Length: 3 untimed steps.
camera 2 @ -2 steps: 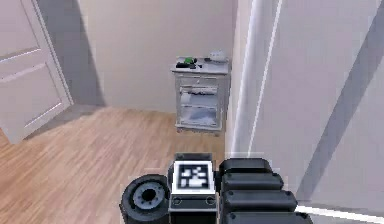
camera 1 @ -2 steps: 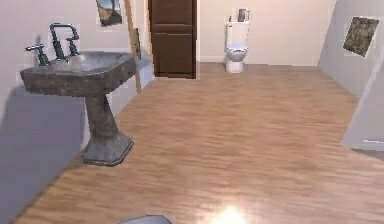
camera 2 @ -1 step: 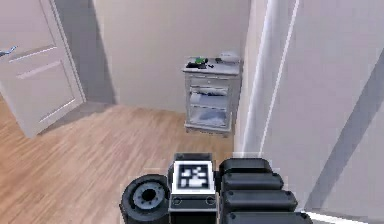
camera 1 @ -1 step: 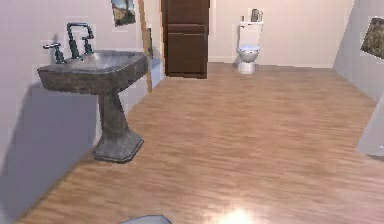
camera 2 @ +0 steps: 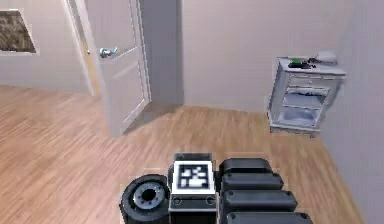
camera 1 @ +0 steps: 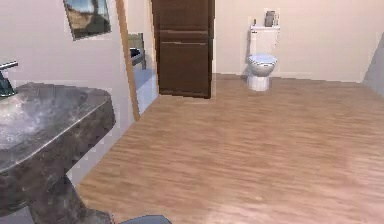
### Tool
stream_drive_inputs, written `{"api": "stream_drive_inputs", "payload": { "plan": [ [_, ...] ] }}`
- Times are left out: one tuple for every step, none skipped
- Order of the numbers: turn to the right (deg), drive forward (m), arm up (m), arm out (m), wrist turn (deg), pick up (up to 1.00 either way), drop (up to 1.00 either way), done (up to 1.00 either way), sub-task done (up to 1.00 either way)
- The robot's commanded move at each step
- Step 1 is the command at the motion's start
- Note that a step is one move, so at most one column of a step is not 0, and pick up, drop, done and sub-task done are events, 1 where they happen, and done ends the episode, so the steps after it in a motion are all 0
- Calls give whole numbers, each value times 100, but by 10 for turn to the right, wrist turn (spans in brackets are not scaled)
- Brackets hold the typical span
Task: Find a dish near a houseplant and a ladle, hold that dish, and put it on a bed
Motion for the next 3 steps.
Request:
{"api": "stream_drive_inputs", "payload": {
  "plan": [
    [0, 100, 0, 0, 0, 0, 0, 0, 0],
    [-30, 0, 0, 0, 0, 0, 0, 0, 0],
    [450, 0, 0, 0, 0, 0, 0, 0, 0]
  ]
}}
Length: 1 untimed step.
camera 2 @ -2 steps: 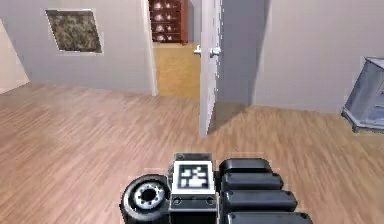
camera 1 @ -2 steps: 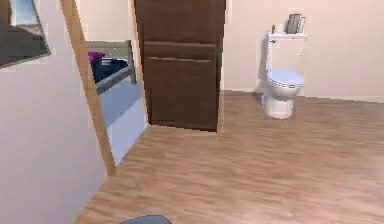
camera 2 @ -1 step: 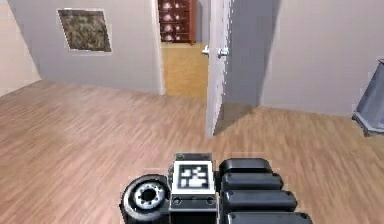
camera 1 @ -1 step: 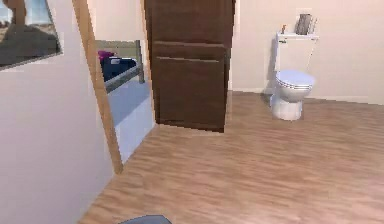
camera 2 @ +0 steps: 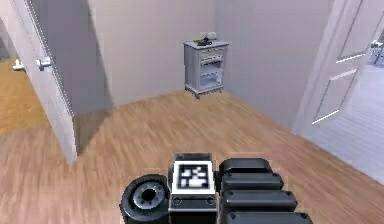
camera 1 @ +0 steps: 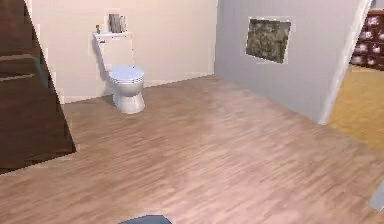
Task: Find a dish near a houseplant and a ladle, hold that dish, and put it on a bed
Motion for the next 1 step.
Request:
{"api": "stream_drive_inputs", "payload": {
  "plan": [
    [450, 0, 0, 0, 0, 0, 0, 0, 0]
  ]
}}
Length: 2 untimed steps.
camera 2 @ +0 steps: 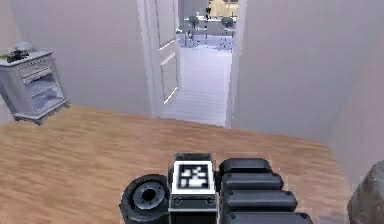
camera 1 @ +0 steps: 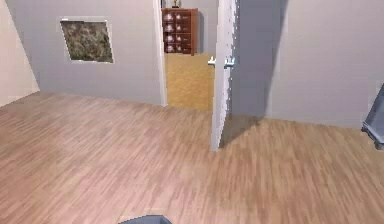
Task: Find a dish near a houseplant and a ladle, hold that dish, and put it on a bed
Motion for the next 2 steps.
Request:
{"api": "stream_drive_inputs", "payload": {
  "plan": [
    [120, 0, 0, 0, 0, 0, 0, 0, 0],
    [30, 0, 0, 0, 0, 0, 0, 0, 0]
  ]
}}
